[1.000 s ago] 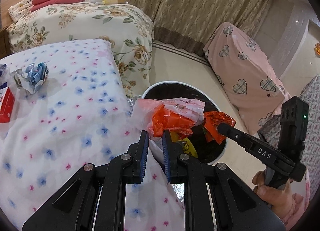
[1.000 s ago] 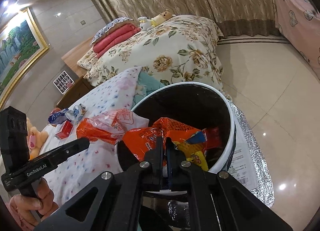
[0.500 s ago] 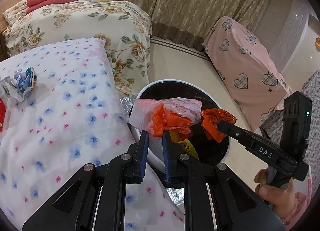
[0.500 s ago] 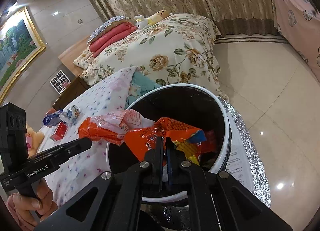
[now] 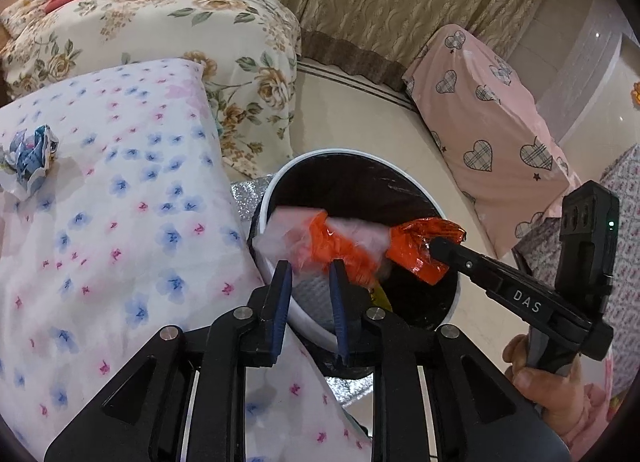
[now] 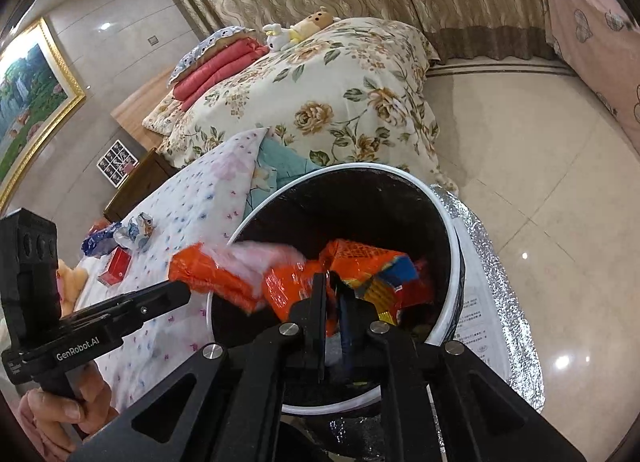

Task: Collect trash
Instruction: 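Open both tools to drop the orange wrappers into the bin, then move both tools back to the bed toward the milk carton and blue wrapper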

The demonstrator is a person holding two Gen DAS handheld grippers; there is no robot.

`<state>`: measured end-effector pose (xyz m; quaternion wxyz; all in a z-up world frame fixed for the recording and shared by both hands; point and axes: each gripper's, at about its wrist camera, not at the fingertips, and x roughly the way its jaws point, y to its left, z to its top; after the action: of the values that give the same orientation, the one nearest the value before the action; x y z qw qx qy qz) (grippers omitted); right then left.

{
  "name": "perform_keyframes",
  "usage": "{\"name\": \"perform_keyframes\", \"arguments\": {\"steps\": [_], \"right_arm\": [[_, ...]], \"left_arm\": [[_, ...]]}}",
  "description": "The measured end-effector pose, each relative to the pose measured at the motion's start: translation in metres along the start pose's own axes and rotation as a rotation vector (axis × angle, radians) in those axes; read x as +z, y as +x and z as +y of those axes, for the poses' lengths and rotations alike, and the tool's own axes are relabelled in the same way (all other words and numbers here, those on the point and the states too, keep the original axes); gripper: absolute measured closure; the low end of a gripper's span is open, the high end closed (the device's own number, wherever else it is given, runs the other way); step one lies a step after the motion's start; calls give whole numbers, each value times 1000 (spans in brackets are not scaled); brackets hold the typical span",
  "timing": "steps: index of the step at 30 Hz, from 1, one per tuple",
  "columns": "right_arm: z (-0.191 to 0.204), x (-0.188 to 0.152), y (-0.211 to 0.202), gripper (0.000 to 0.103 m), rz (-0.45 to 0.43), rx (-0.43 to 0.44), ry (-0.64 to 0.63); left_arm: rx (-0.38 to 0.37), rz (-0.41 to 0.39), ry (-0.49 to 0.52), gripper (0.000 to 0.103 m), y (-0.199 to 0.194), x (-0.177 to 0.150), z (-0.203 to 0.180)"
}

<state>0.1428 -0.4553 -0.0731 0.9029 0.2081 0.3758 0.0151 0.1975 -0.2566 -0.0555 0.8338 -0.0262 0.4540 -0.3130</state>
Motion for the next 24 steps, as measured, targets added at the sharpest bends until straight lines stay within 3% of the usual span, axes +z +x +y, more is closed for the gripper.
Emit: {"name": "perform_keyframes", "arguments": {"steps": [1,5,6,10,16,24], "right_arm": [[0,0,0,89,1,-1,2],[1,-1,-3,54,-11,-1,14],[2,-1,-4,53,-13,3,14],[8,-3,-6,51,-18,8,14],[25,-8,-14,22,-39,29,14],[61,-16,-6,22,-17,81,-20]], "left_arm": [[1,-2,-3,84,-2,-1,1],[-4,-10,-24,76,-10,-4,8],[0,-14,-29,72,-13,-6,11],[5,-45,-49,68,-29,-14,18],[41,-96,-109,58,-54,-29,44],[102,-129,-207,51,-81,-54,87]]}}
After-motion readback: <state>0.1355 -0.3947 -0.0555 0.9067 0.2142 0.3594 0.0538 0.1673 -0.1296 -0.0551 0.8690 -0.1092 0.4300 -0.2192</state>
